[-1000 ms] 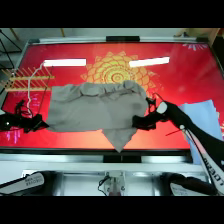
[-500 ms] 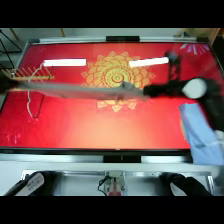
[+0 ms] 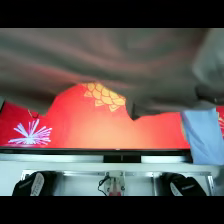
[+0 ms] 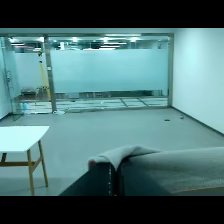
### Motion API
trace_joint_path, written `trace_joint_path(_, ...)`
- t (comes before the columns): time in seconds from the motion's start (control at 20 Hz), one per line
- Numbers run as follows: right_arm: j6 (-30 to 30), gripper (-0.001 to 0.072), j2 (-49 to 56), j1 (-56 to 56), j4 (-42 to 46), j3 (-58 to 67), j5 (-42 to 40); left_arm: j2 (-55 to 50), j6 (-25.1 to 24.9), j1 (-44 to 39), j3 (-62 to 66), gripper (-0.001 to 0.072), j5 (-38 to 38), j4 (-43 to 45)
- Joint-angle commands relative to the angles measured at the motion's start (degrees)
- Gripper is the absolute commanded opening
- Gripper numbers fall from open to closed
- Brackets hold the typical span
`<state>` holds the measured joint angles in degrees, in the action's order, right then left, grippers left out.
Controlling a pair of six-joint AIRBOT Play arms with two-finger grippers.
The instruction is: Fold the shirts.
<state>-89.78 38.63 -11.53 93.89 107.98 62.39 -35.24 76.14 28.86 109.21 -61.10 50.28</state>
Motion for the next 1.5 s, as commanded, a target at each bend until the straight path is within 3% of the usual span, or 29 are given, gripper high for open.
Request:
trace_joint_path(0.0, -0.5, 0.0066, -0.9, 0.0, 4.5, 2.0, 14.9, 1.8, 3.7, 0.0, 0.9, 0.0032, -11.5, 9.3)
trace_joint_path(0.25, 0.1, 0.0067, 12.0, 0.0, 10.3, 2.0, 36.4, -1.6, 2.6, 0.0, -15.4, 0.0031, -23.8, 9.0)
trace_joint_path(0.4, -0.2, 0.0067, 24.0, 0.0, 8.3, 0.4, 36.3, -5.1, 0.3, 0.0, -31.1, 0.003, -22.8, 8.7)
trace_joint_path(0.6, -4.5, 0.0067, 41.5, 0.0, 5.9, -4.4, 23.6, -17.0, -0.7, -3.6, -41.8, 0.0029, -11.0, 8.7)
trace_joint_path(0.8, -7.7, 0.0067, 56.3, 0.0, -0.3, -4.4, 0.8, -35.6, -0.4, -10.7, -37.6, 0.003, 6.7, 8.7)
trace_joint_path(1.0, -10.9, 0.0067, 64.4, 0.3, -2.2, -4.4, -12.3, -52.9, -0.4, -15.1, -28.3, 0.0031, 12.1, 8.2)
trace_joint_path(1.25, -11.8, 0.0066, 70.0, 2.8, -7.1, -4.4, -7.3, -61.6, -0.6, -16.8, -24.3, 0.0032, 11.3, 7.8)
trace_joint_path(1.45, -7.5, 0.0066, 68.4, 5.8, -9.9, -4.4, 10.3, -60.5, -2.0, -15.3, -24.3, 0.0032, -2.9, 8.4)
